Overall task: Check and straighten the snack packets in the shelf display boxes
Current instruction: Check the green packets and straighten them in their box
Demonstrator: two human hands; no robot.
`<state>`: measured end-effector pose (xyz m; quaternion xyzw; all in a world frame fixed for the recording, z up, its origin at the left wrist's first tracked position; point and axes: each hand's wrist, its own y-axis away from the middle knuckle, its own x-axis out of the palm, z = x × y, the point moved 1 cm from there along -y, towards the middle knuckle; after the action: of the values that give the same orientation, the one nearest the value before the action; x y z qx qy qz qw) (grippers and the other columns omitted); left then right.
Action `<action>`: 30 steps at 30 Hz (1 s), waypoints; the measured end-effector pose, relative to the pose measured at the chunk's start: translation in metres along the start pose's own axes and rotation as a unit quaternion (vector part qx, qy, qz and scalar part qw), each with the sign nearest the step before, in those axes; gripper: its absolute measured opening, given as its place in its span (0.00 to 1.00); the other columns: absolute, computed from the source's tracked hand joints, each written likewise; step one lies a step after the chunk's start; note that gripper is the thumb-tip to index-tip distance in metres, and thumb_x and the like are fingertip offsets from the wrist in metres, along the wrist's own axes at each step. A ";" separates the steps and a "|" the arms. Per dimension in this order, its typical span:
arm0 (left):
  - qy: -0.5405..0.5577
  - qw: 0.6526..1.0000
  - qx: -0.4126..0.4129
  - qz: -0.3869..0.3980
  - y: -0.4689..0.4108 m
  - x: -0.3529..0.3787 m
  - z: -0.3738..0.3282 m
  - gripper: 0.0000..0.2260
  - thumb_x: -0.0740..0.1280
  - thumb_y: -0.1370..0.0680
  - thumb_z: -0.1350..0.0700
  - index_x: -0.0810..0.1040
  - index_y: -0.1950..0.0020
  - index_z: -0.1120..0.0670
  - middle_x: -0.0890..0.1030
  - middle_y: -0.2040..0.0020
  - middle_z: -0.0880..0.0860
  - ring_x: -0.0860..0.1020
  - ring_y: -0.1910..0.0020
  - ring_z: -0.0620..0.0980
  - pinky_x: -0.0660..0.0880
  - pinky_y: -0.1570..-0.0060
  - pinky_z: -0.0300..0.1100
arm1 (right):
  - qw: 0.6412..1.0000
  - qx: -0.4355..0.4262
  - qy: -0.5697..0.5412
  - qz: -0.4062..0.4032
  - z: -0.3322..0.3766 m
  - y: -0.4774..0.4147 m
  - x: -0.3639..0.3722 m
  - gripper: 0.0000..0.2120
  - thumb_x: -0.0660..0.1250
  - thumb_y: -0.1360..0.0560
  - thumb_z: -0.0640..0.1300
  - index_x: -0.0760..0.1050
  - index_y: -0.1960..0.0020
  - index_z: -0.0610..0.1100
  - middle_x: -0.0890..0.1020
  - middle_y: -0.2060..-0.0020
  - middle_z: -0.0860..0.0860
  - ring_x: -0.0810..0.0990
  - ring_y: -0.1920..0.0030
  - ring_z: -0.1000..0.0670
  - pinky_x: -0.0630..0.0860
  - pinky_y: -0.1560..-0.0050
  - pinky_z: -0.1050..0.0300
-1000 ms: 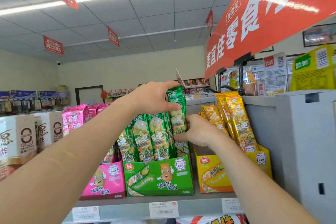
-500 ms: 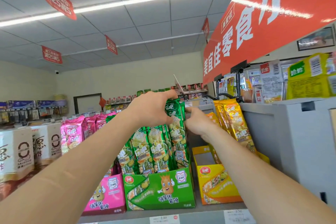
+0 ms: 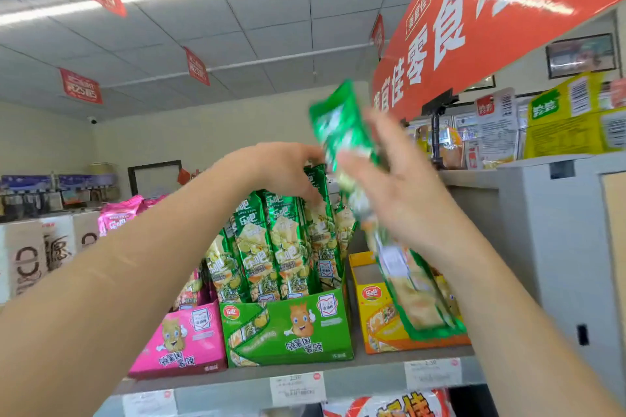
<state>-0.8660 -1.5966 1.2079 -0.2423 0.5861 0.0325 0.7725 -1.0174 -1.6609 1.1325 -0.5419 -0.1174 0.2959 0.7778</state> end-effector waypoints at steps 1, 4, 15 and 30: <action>-0.001 1.000 0.010 0.021 -0.003 -0.005 -0.002 0.26 0.72 0.25 0.53 0.70 0.28 0.53 0.75 0.32 0.54 0.74 0.39 0.51 0.69 0.35 0.43 | 0.996 0.042 0.026 0.076 -0.005 0.017 0.005 0.19 0.62 0.26 0.52 0.69 0.36 0.53 0.81 0.47 0.57 0.80 0.50 0.57 0.77 0.46 0.53; -0.018 0.998 -0.005 0.053 -0.011 -0.020 -0.009 0.29 0.74 0.27 0.50 0.68 0.28 0.51 0.75 0.36 0.54 0.75 0.46 0.54 0.73 0.39 0.51 | 0.968 0.103 0.104 0.205 -0.019 0.064 0.022 0.16 0.62 0.23 0.55 0.65 0.37 0.57 0.80 0.55 0.55 0.79 0.61 0.56 0.78 0.57 0.54; -0.070 0.995 0.065 0.043 -0.024 -0.006 -0.017 0.27 0.79 0.34 0.43 0.78 0.41 0.54 0.81 0.53 0.49 0.75 0.55 0.52 0.68 0.57 0.42 | 0.955 0.230 -0.064 0.177 -0.044 0.092 0.027 0.17 0.62 0.21 0.56 0.63 0.51 0.80 0.74 0.54 0.81 0.71 0.54 0.78 0.70 0.54 0.72; -0.077 0.986 0.141 -0.042 0.010 0.006 -0.018 0.29 0.76 0.33 0.40 0.75 0.34 0.44 0.77 0.57 0.38 0.73 0.59 0.45 0.63 0.56 0.36 | 0.944 0.235 -0.232 0.026 -0.056 0.102 0.018 0.14 0.68 0.24 0.47 0.78 0.50 0.69 0.84 0.52 0.65 0.82 0.52 0.63 0.77 0.56 0.66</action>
<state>-0.8836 -1.5972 1.1956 -0.1523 0.5128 -0.0644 0.8425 -1.0084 -1.6696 1.0157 -0.2628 -0.2078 0.4525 0.8264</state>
